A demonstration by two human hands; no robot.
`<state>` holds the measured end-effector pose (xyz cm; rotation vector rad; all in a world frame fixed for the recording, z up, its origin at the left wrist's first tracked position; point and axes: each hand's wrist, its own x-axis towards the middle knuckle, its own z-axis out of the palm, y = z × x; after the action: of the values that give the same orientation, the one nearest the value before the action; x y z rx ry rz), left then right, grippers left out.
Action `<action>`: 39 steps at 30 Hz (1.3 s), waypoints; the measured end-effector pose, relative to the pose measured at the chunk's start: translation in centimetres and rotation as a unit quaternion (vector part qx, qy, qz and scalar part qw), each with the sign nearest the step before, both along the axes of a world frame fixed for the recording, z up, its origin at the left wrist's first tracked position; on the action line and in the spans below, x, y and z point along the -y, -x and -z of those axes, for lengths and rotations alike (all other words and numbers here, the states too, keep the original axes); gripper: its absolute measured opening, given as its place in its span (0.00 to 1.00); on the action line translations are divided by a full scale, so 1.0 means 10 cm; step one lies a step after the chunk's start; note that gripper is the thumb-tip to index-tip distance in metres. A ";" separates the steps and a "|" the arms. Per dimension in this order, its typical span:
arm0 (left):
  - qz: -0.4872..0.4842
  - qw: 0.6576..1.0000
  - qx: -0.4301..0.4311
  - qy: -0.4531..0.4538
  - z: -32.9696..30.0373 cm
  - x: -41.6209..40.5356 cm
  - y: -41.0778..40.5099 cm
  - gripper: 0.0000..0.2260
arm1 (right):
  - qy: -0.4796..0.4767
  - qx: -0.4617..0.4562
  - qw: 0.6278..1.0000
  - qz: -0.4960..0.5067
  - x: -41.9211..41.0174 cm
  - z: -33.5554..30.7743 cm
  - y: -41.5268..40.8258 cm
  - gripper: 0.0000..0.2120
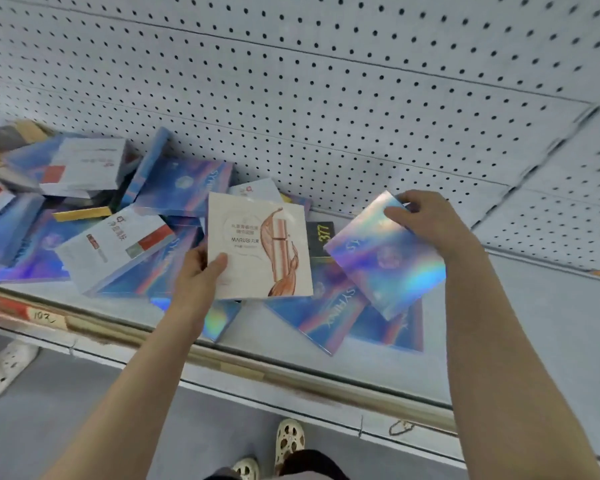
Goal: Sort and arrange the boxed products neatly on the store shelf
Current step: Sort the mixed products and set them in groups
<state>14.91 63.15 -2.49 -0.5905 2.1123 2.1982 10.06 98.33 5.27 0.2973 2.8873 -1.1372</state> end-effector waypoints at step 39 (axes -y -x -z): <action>0.453 0.889 -0.001 -0.069 0.05 -3.95 -3.38 0.06 | 0.245 -0.268 0.699 0.616 -2.11 0.53 -6.38 0.02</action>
<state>48.71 102.67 -2.97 0.3657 1.6630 1.7319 73.89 119.42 -0.08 2.4220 2.2711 -2.3277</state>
